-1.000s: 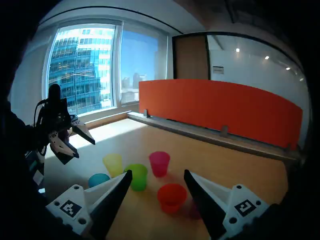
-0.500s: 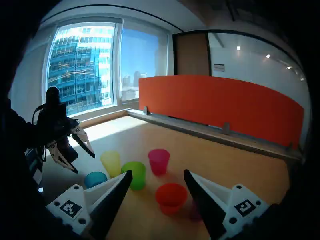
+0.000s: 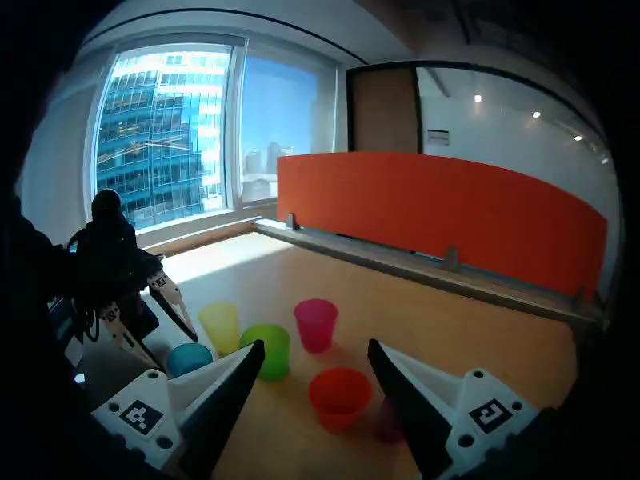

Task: Pour water

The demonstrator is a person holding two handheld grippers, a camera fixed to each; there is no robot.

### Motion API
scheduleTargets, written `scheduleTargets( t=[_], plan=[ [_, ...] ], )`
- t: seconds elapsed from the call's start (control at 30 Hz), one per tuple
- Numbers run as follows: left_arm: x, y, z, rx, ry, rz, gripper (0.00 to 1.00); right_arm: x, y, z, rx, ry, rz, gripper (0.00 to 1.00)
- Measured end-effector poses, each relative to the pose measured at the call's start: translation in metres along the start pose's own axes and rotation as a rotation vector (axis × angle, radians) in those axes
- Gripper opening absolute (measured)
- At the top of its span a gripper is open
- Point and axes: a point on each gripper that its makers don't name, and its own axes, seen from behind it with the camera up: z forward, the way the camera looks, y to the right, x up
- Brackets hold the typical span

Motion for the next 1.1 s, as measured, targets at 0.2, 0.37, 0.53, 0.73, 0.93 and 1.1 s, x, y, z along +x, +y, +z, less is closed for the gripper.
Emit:
scheduleTargets(
  t=[0.2,0.37,0.53,0.73,0.93,1.1],
  plan=[
    [-0.004,0.003,0.015,-0.008,-0.007,0.0,0.93,-0.003,0.0,0.0,-0.004,-0.005,-0.005,1.0],
    [-0.003,0.004,0.026,-0.013,-0.004,-0.009,0.94,-0.004,-0.001,0.001,-0.003,-0.006,-0.003,1.0],
    [0.0,0.005,0.033,-0.017,-0.002,-0.013,0.97,-0.004,0.0,0.001,-0.003,-0.004,-0.002,1.0],
    [0.001,0.006,0.039,-0.014,-0.004,-0.007,0.97,-0.005,-0.001,0.002,-0.002,-0.007,-0.005,1.0],
    [0.003,0.004,0.042,-0.005,-0.003,-0.015,0.95,-0.005,-0.001,0.002,-0.002,-0.008,-0.008,1.0],
    [0.003,0.0,0.043,0.005,-0.003,-0.025,0.88,-0.006,-0.003,0.003,0.0,-0.009,-0.007,1.0]
  ],
)
